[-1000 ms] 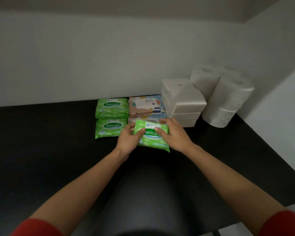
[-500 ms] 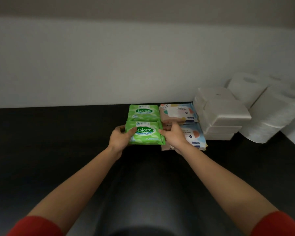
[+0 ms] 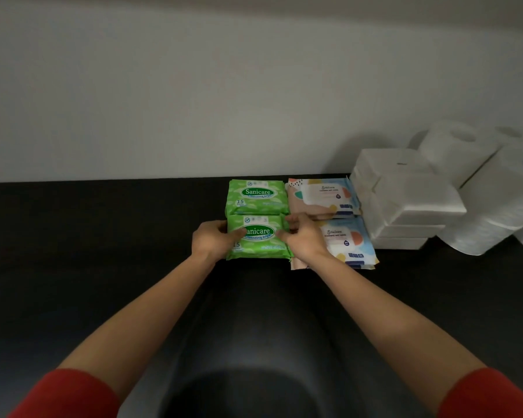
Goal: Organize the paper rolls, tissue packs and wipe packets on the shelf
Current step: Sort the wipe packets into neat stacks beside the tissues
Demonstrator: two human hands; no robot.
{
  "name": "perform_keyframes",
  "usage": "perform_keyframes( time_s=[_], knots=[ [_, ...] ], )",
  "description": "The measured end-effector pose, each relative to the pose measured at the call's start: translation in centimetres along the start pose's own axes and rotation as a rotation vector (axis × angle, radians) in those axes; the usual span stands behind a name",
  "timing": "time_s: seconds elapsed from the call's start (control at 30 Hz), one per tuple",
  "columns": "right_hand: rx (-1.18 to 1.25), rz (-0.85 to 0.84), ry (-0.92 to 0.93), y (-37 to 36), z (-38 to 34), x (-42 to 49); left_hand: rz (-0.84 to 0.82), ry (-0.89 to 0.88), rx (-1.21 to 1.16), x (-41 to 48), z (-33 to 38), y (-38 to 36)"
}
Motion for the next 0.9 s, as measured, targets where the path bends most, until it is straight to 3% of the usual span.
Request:
perform_keyframes(
  time_s=[0.13, 0.5, 0.73, 0.9],
  knots=[
    [-0.224, -0.024, 0.100, -0.4, -0.1, 0.2, 0.025, 0.001, 0.018, 0.0, -0.5, 0.0],
    [-0.297, 0.005, 0.151, -0.5, -0.3, 0.2, 0.024, 0.012, -0.011, 0.7, -0.8, -0.1],
    [-0.427, -0.095, 0.447, -1.1, -1.9, -1.6, 0.077, -0.028, 0.026, 0.7, -1.1, 0.1],
    [-0.561, -0.135, 0.464, -1.8, -1.8, -2.1, 0.044, 0.031, -0.098, 1.0, -2.2, 0.0]
  ],
)
Point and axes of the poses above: each hand's wrist, its own x-axis towards the middle knuckle, its own y-axis out of the back of the hand, z = x × y, the point moved 5 cm from there along x, towards the middle knuckle, and after that the axes turned 5 degrees about x, right-handed, at the moved point
